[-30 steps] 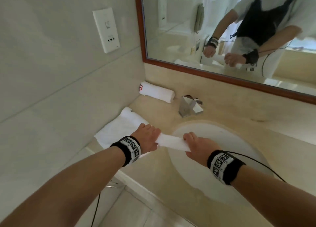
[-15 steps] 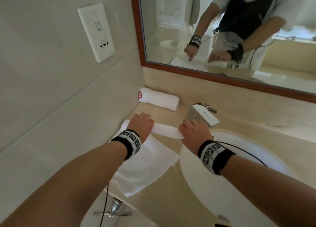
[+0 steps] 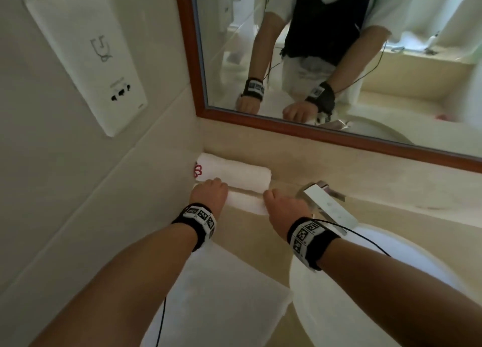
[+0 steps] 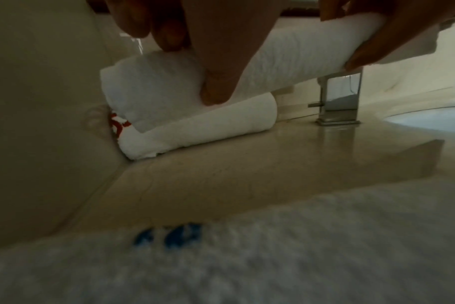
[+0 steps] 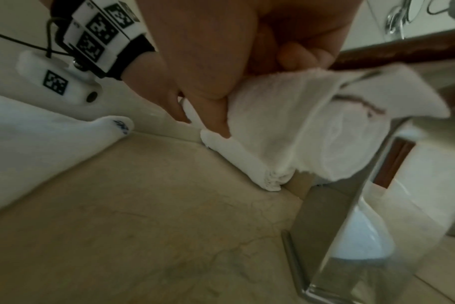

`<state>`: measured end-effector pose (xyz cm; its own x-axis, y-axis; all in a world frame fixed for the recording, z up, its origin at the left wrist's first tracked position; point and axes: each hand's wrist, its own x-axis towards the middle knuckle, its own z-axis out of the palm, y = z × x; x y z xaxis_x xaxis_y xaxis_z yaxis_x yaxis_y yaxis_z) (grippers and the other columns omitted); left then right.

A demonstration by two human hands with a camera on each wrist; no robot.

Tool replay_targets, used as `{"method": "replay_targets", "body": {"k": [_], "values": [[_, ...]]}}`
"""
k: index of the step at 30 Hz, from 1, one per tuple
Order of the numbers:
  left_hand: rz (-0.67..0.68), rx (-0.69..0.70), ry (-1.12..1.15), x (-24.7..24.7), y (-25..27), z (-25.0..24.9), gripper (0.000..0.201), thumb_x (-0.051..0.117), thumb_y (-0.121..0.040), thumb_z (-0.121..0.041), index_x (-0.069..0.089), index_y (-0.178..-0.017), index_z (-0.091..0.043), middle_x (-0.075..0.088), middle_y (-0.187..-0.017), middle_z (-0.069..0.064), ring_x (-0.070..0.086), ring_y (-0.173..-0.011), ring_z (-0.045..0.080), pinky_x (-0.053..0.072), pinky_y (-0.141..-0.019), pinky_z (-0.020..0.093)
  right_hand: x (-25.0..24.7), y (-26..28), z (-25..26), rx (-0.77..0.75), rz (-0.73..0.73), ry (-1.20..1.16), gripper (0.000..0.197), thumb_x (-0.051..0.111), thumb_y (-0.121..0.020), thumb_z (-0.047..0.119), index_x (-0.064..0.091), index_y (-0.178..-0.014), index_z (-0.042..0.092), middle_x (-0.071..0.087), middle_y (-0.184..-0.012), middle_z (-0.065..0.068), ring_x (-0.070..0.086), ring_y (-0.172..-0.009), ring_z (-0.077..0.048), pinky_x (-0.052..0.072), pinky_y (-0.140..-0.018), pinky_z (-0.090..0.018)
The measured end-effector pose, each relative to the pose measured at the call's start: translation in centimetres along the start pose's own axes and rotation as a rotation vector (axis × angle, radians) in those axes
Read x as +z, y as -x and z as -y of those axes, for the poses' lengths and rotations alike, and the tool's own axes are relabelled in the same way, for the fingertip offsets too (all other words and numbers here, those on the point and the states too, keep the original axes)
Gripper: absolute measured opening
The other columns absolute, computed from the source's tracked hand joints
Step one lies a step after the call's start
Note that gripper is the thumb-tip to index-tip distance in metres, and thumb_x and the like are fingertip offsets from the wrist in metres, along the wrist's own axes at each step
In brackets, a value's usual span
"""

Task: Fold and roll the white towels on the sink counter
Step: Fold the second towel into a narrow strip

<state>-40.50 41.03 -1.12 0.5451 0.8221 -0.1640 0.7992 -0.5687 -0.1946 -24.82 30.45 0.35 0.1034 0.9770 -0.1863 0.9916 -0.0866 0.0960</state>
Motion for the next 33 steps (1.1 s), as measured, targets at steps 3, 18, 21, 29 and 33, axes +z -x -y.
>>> {"method": "replay_targets", "body": {"k": [3, 18, 21, 29, 33], "values": [[0.05, 0.008, 0.066, 1.2, -2.5, 0.7, 0.027, 0.076, -0.07, -0.018, 0.063, -0.092, -0.01, 0.06, -0.094, 0.009, 0.062, -0.083, 0.024, 0.051, -0.066, 0.034, 0.9, -2.2, 0.3, 0.019, 0.048, -0.037, 0.034, 0.044, -0.093, 0.01, 0.036, -0.125, 0.012, 0.048, -0.114, -0.009, 0.064, -0.084, -0.032, 0.043, -0.06, -0.037], [-0.054, 0.074, 0.205, 7.7, -8.9, 2.5, 0.035, 0.09, -0.035, -0.018, 0.061, -0.055, -0.015, 0.056, -0.054, 0.003, 0.055, -0.042, 0.016, 0.035, -0.032, 0.017, 4.2, -8.9, 0.2, 0.013, 0.147, -0.028, 0.036, 0.038, -0.097, 0.01, 0.035, -0.132, 0.008, 0.037, -0.134, -0.014, 0.064, -0.087, -0.031, 0.04, -0.06, -0.036], [-0.073, 0.063, 0.2, 8.0, -8.8, 2.4, 0.034, 0.089, -0.038, -0.013, 0.06, -0.055, -0.013, 0.056, -0.054, 0.004, 0.055, -0.043, 0.018, 0.036, -0.034, 0.018, 4.4, -8.3, 0.2, -0.001, 0.167, -0.061, 0.038, 0.039, -0.095, 0.007, 0.035, -0.133, 0.007, 0.037, -0.134, -0.014, 0.063, -0.089, -0.032, 0.046, -0.065, -0.038], [0.152, 0.085, 0.199, 5.7, -6.8, 3.2, 0.045, 0.061, -0.084, -0.016, 0.046, -0.126, -0.008, 0.05, -0.126, 0.012, 0.05, -0.113, 0.024, 0.043, -0.092, 0.033, 4.2, -7.0, 0.0, 0.001, 0.241, -0.225, 0.056, 0.052, -0.086, 0.004, 0.031, -0.137, 0.007, 0.026, -0.143, -0.015, 0.062, -0.091, -0.032, 0.052, -0.07, -0.038], [0.195, 0.061, 0.3, 4.8, -4.0, 2.9, 0.066, 0.055, -0.085, -0.018, 0.025, -0.143, -0.011, 0.045, -0.129, 0.012, 0.048, -0.113, 0.027, 0.048, -0.088, 0.038, 3.4, -4.6, 1.3, 0.016, 0.197, -0.288, 0.048, 0.049, -0.089, 0.013, 0.033, -0.135, 0.012, 0.034, -0.131, -0.011, 0.056, -0.101, -0.03, 0.051, -0.076, -0.038]]}}
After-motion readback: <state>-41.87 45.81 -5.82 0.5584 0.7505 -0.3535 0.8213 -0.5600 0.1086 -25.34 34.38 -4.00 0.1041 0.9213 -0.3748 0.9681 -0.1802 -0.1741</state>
